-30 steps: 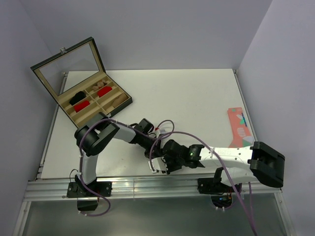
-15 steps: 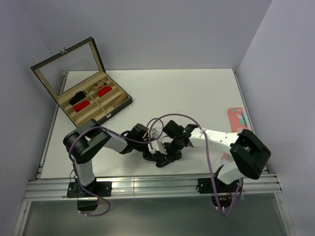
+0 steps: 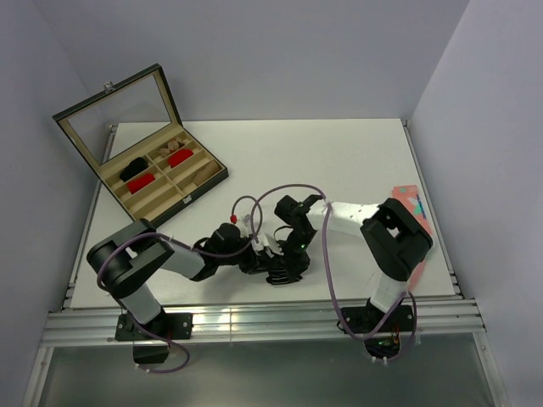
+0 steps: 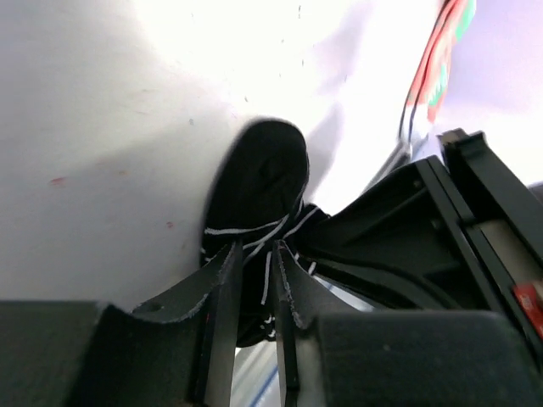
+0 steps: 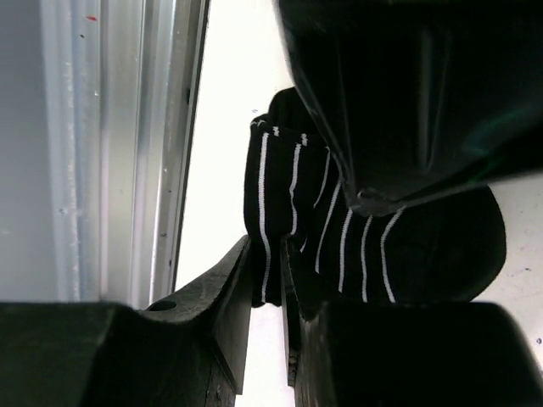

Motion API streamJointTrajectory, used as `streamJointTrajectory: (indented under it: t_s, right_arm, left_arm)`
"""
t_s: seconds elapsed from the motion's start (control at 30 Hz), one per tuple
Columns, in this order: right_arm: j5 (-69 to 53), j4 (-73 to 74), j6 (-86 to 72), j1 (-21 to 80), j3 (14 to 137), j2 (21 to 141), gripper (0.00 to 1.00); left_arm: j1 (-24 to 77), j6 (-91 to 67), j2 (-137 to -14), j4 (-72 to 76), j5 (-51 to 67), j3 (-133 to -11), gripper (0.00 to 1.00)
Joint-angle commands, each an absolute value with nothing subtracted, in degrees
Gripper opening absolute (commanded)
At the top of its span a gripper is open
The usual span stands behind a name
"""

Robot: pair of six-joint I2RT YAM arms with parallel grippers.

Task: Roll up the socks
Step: Roll the sock at the center of the board.

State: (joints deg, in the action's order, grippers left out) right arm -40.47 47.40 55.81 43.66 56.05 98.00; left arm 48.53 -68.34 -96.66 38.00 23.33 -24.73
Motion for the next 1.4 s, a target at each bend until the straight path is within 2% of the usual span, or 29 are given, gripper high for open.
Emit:
streamJointTrajectory:
  t_s: [0.0, 0.4, 0.8, 1.1, 1.23, 1.37]
  right_arm:
    - [-43.2, 53.3, 56.3, 41.8, 59.8, 101.2, 0.24]
    - [-45.0, 62.3, 54.1, 38.1, 70.5, 112.6, 0.24]
    - [-41.5, 62.1, 46.5, 36.8, 76.0, 118.4, 0.23]
    - [-39.9, 62.5, 44.4, 36.9, 77.4, 120.3, 0.23]
    - [-39.2, 62.7, 43.9, 36.8, 78.0, 120.8, 0.23]
    - [-39.1, 62.8, 43.4, 36.8, 78.8, 121.2, 0.23]
  left_arm:
    - [49.7, -65.5, -92.7, 44.0, 15.5, -22.9, 0.26]
    - [56.4, -59.4, -80.5, 47.2, 0.3, -14.9, 0.27]
    - [66.2, -52.0, -73.8, 47.6, -13.8, -10.8, 0.27]
    - [67.8, -37.1, -75.4, 37.6, -13.9, -18.3, 0.30]
    - [67.7, -31.0, -77.0, 35.9, -11.4, -20.9, 0.36]
    - [67.7, -28.6, -81.3, 32.6, -7.9, -24.9, 0.36]
